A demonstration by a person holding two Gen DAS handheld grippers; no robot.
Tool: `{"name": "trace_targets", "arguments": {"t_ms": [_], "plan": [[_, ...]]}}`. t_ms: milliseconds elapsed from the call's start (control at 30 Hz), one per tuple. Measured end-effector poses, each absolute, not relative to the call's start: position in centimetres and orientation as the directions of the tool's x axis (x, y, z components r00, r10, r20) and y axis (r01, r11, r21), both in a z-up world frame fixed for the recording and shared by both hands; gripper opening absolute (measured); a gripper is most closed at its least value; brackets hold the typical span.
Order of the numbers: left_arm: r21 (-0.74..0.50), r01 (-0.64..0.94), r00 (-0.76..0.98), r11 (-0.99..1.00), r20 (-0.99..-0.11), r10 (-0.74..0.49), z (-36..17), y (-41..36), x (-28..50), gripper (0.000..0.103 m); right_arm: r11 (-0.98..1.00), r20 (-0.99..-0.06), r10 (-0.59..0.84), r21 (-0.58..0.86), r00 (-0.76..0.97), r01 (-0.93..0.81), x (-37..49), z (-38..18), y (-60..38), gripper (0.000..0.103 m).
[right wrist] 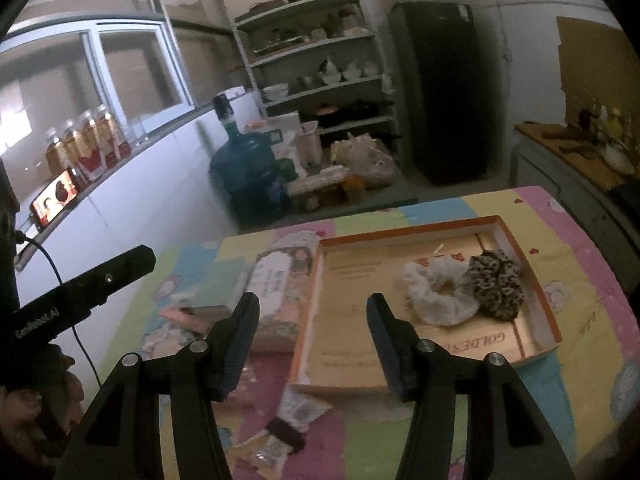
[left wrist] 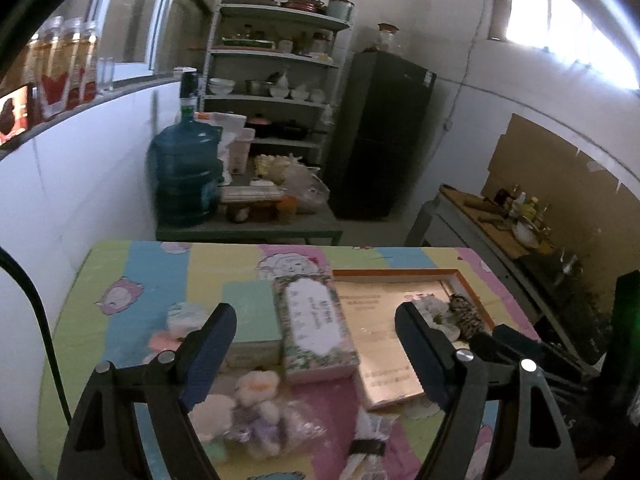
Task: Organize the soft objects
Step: 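Move the left tool to the pink-bowed plush bunny while the right tool approaches the snack bag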
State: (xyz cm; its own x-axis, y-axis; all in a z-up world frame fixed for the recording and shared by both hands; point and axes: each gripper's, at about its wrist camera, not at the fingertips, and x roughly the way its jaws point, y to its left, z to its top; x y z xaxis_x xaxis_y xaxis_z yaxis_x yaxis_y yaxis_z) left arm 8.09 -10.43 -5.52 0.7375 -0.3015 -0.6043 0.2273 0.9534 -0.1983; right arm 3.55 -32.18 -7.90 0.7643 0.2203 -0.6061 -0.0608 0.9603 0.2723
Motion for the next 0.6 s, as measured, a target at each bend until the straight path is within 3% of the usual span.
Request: {"name": "trace_targets", "arguments": {"t_ms": [133, 233, 600], "plan": [[-0.2, 0.217, 0.743, 0.955, -0.6, -0.295, -5.3, -8.5, 7.1, 0.081, 0.961, -0.597, 0.222, 0.269, 0.771, -0.069, 2.3, -7.4, -30.7, 0.058], [-0.207, 0.213, 0.747, 0.955, -0.596, -0.296, -5.1, -7.5, 6.4, 0.081, 0.961, -0.594, 0.225, 0.267, 0.772, -0.074, 1.6, -7.1, -29.9, 0.066], [-0.217, 0.201, 0.755, 0.955, -0.587, -0.292, -5.6, -4.1, 3.7, 0.081, 0.969, -0.601, 0.208, 0.237, 0.772, -0.077, -0.9, -6.5, -27.6, 0.076]]}}
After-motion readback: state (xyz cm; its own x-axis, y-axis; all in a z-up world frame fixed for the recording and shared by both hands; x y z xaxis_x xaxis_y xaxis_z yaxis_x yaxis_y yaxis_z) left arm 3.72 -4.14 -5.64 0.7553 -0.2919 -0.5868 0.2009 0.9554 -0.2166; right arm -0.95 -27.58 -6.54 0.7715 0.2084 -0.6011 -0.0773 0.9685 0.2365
